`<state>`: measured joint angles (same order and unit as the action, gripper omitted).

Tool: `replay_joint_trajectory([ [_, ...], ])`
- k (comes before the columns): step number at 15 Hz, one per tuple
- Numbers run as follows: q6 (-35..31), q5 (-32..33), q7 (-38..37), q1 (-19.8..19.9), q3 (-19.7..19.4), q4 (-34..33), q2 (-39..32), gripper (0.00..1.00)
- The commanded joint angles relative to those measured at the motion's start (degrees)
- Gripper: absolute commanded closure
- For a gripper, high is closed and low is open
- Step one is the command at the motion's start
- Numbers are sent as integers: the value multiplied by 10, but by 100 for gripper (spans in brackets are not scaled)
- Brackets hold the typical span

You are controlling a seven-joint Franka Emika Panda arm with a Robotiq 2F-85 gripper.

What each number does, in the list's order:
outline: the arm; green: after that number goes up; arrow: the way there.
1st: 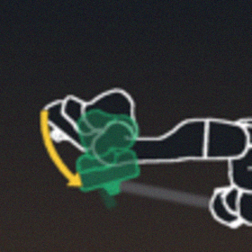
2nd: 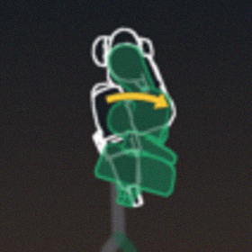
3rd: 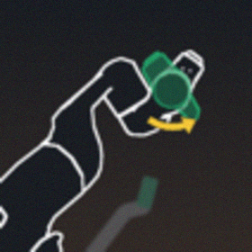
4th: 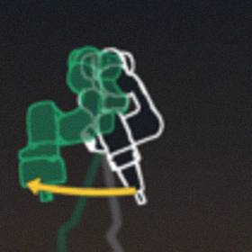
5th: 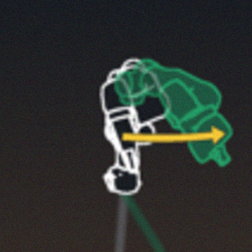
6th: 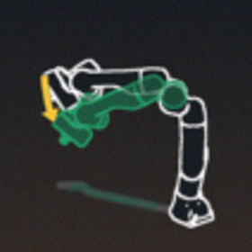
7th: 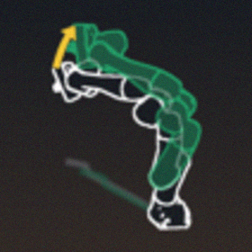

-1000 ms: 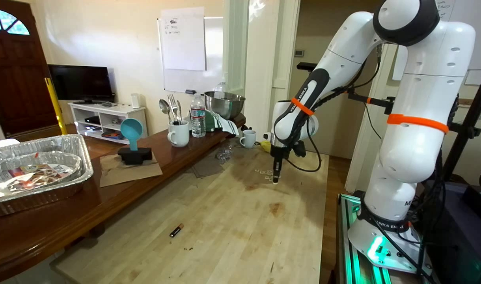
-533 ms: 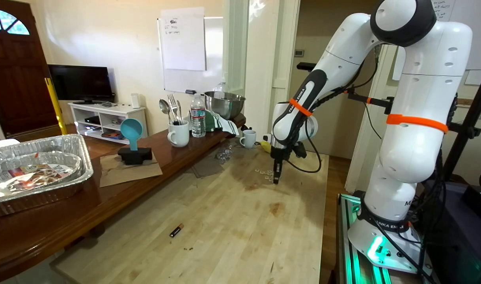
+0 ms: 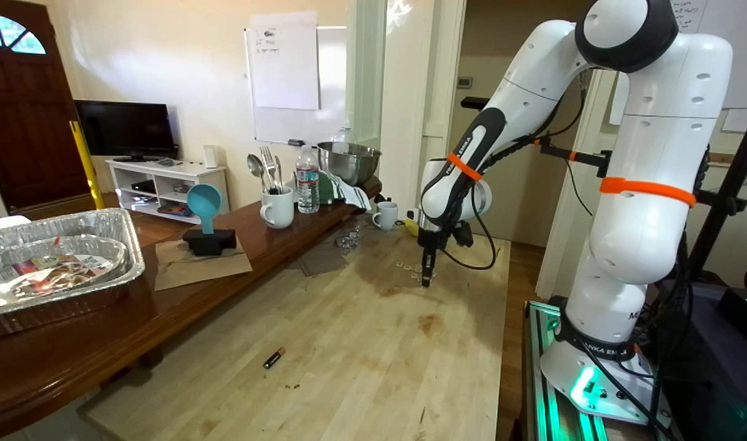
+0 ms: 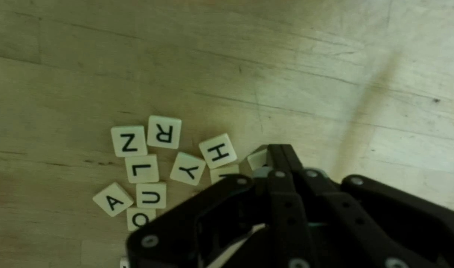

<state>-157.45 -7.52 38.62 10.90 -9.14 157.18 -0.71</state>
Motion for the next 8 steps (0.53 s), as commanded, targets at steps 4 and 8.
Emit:
replay_joint_trajectory([
  [4, -40, -39, -108, -31, 31, -5, -43, 100],
  [8, -61, -74, -148, -43, 48, -10, -52, 100],
])
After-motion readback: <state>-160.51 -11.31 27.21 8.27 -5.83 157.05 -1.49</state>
